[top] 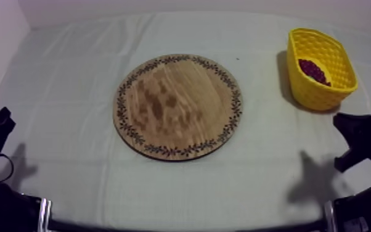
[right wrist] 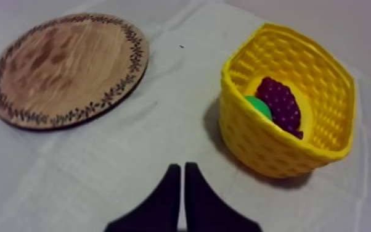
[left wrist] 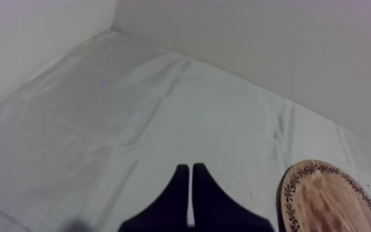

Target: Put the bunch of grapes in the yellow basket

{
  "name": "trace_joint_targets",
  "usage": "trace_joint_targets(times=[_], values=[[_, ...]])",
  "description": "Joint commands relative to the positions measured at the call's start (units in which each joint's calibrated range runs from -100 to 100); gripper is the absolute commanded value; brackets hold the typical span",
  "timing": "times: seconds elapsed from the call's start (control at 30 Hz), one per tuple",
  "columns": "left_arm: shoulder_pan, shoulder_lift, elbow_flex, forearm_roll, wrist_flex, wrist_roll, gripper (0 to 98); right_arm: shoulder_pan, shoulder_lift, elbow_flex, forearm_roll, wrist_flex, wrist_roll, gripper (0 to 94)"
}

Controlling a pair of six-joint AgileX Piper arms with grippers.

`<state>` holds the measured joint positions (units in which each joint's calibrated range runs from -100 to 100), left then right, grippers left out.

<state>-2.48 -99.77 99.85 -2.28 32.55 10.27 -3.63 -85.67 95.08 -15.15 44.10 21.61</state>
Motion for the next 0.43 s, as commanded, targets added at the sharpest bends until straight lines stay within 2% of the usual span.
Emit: trace_joint_targets(times=[0.0, 0.07, 0.13, 0.4], values=[[0.0, 0.0, 0.0, 0.01, 0.0, 0.0, 0.0, -1.4, -4.3, 1.2, 8.6, -2.0, -16.4, 0.4], [0.0, 0.0, 0.0, 0.01, 0.0, 0.0, 0.0, -2.1, -5.7, 2.2, 11.1, -3.8, -18.1, 0.4], [0.0, 0.0, 0.0, 0.01, 0.0, 0.0, 0.0, -2.5, -7.1, 2.8, 12.4, -4.8, -17.9, 0.4], [0.0, 0.0, 0.0, 0.01, 0.0, 0.0, 0.0, -3.8, -9.9, 4.3, 13.5, -5.9, -10.2, 0.3]])
